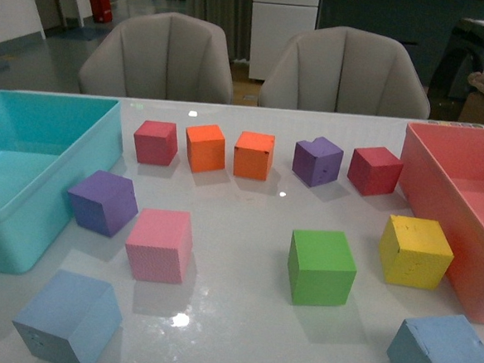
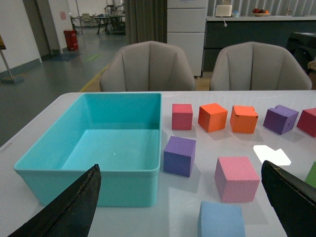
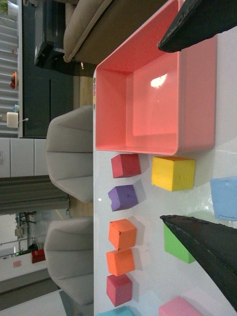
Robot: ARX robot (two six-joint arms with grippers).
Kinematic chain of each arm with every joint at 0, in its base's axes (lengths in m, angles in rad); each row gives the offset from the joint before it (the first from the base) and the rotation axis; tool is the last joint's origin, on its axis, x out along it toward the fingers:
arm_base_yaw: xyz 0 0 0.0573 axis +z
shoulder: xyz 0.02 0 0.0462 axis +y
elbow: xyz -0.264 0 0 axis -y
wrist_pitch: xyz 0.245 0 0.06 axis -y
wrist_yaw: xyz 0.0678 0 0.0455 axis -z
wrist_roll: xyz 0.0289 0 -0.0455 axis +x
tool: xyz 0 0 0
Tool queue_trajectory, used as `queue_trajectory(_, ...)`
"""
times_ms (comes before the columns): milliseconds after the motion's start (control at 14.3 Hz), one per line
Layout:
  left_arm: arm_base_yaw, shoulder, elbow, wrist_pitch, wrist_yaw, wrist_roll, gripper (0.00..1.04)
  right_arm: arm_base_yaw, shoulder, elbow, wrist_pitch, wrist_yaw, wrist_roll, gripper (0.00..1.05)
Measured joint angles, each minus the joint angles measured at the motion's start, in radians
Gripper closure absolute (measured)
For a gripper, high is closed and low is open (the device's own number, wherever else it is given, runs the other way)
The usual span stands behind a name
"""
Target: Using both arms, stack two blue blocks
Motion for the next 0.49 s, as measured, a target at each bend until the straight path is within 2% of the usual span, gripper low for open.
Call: queue_trajectory(488,0.000,0.000,0.000,0.000,0.000,0.000,0.07,0.000,0.000,0.000,0.000,0.000,0.000,0.06)
